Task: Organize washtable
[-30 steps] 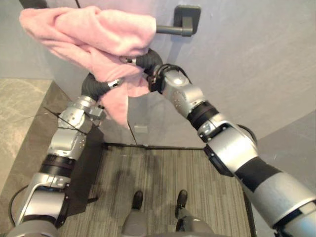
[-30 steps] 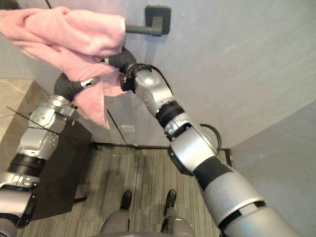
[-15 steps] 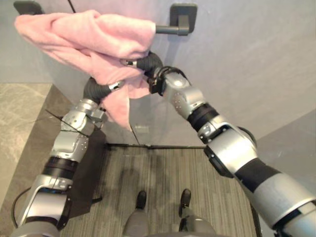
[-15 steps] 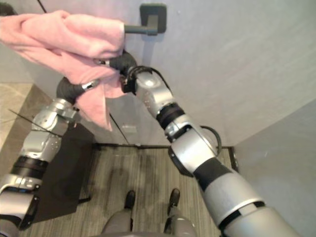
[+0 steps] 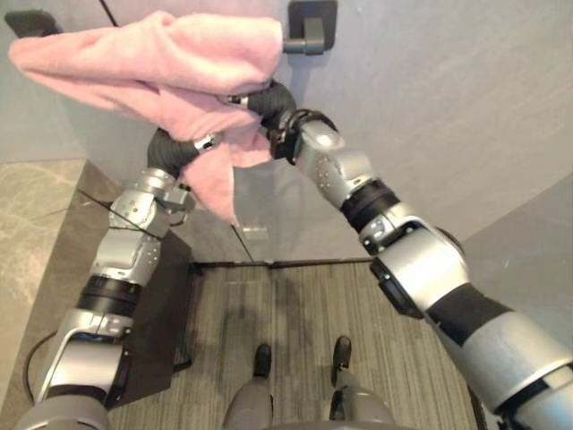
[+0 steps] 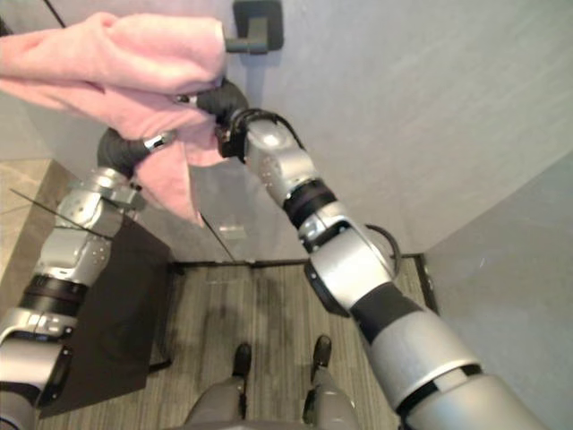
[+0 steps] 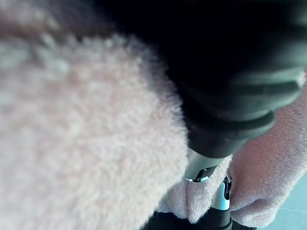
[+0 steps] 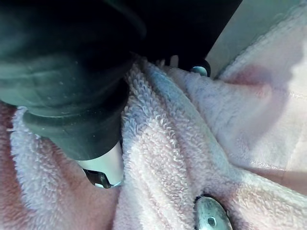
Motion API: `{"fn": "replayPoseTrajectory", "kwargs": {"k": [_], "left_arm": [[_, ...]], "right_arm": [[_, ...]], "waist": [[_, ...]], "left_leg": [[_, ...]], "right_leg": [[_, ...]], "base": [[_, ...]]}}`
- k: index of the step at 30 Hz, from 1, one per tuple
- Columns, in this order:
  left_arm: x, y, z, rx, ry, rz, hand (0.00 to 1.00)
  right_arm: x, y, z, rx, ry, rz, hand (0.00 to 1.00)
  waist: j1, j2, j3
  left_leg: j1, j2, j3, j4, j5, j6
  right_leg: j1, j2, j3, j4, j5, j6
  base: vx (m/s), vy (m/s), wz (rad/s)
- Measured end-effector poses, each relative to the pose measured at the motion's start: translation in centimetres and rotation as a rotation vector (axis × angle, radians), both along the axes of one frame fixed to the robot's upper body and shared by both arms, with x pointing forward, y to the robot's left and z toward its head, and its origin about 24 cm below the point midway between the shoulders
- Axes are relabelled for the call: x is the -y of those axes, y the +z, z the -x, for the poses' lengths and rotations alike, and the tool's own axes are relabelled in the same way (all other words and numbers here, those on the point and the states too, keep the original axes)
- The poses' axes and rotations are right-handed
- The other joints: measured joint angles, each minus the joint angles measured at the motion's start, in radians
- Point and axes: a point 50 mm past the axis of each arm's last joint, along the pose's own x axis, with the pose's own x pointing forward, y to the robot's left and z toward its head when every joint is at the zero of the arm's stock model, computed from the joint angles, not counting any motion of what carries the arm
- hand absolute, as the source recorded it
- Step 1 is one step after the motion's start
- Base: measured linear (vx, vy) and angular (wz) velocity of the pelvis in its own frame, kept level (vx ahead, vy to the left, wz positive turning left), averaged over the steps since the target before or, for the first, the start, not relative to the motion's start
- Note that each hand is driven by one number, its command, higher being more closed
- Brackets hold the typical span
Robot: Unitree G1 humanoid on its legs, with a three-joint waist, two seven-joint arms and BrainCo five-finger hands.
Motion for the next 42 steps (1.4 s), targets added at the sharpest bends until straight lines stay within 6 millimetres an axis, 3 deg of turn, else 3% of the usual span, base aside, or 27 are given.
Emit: {"fn": "replayPoseTrajectory", "kwargs": {"k": [18,30,33,35,37,40,42], "left_arm": [[0.2,0.6,-0.1,0.020,0.019,-0.024,1.00],[1.6,0.2,-0.3,0.021,0.039,-0.065,1.00],[2.4,0.0,-0.5,0.013,0.037,-0.059,1.00],[2.7,-0.4,-0.6,-0.006,0.034,-0.071,1.00],[3.1,-0.7,-0.7,-0.014,0.033,-0.060,1.00],[3.5,-1.1,-0.8,-0.032,0.023,-0.055,1.00],[3.6,-1.4,-0.8,-0.047,0.022,-0.061,1.00]], "right_arm": [[0.1,0.4,-0.2,-0.029,-0.007,-0.012,1.00],[0.7,0.4,-0.6,-0.072,-0.024,-0.059,1.00],[1.1,0.1,-0.9,-0.096,-0.038,-0.078,1.00],[1.3,-0.2,-1.0,-0.114,-0.049,-0.079,1.00],[1.5,-0.4,-1.1,-0.130,-0.053,-0.084,1.00],[1.8,-1.0,-1.3,-0.158,-0.068,-0.077,1.00],[1.9,-1.2,-1.4,-0.169,-0.070,-0.073,1.00]], "waist": [[-0.005,0.010,0.006],[-0.030,0.010,0.006],[-0.031,0.010,0.006],[-0.034,0.012,0.006],[-0.052,0.008,0.004],[-0.053,0.007,0.004],[-0.054,0.009,0.004]], "left_leg": [[-0.003,-0.020,0.005,-0.004,0.010,0.013],[-0.008,-0.042,0.001,-0.018,0.029,0.038],[-0.008,-0.047,0.008,-0.020,0.032,0.043],[-0.005,-0.040,0.020,-0.039,0.044,0.055],[-0.005,-0.052,0.020,-0.053,0.055,0.059],[-0.003,-0.065,0.035,-0.053,0.056,0.059],[-0.002,-0.066,0.046,-0.057,0.057,0.061]], "right_leg": [[-0.006,-0.024,0.004,0.000,0.009,0.013],[-0.009,-0.046,0.001,0.000,0.005,0.041],[-0.009,-0.054,0.005,0.000,-0.014,0.068],[-0.011,-0.058,0.003,0.001,-0.055,0.122],[-0.011,-0.064,0.005,0.001,-0.051,0.118],[-0.010,-0.076,0.023,0.000,-0.053,0.119],[-0.011,-0.083,0.027,0.000,-0.077,0.148]], "base": [[0.00,0.000,0.00],[0.01,0.008,0.05],[0.00,0.007,0.01],[-0.02,0.007,-0.05],[-0.03,0.023,0.18],[0.00,0.039,0.05],[0.01,-0.005,-0.08]]}}
